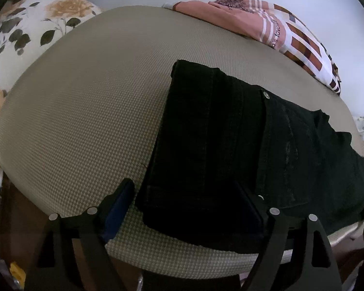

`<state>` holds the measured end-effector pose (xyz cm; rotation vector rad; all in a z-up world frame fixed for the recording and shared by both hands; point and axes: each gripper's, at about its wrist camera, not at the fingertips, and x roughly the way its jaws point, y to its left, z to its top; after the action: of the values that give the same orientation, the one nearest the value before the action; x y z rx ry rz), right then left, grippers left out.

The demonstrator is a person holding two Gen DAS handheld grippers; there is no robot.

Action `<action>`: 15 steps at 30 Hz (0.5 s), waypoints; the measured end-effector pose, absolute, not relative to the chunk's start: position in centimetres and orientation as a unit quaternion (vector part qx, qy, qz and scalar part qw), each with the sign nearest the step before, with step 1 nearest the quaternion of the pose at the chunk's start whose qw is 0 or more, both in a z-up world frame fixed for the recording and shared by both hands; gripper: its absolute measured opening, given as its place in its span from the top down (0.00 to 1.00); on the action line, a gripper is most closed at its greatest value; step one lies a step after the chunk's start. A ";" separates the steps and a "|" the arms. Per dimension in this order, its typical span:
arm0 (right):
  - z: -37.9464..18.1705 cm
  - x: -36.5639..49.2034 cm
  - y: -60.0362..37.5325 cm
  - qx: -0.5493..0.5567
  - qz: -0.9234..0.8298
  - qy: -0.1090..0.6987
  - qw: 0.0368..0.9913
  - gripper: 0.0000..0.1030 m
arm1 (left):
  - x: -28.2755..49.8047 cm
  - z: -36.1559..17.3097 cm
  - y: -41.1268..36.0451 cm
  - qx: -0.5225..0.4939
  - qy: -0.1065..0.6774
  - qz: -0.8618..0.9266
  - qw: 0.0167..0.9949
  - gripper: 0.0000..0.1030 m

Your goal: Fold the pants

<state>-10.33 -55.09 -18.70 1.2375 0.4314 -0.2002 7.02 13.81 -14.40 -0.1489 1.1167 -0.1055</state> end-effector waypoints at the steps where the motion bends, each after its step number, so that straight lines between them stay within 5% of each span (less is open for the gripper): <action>1: -18.3 -11.0 -55.0 0.567 -0.096 0.201 0.793 0.96 | 7.0 -14.4 13.8 -0.073 0.529 -0.050 0.844 0.18; 15: -21.5 -15.9 -57.1 0.597 -0.111 0.204 0.768 0.98 | 6.6 -14.9 13.7 -0.056 0.525 -0.055 0.848 0.08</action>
<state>-15.88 -57.09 -21.51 1.2952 0.4434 -0.2415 6.55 13.71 -14.86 -0.1182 1.1059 -0.1167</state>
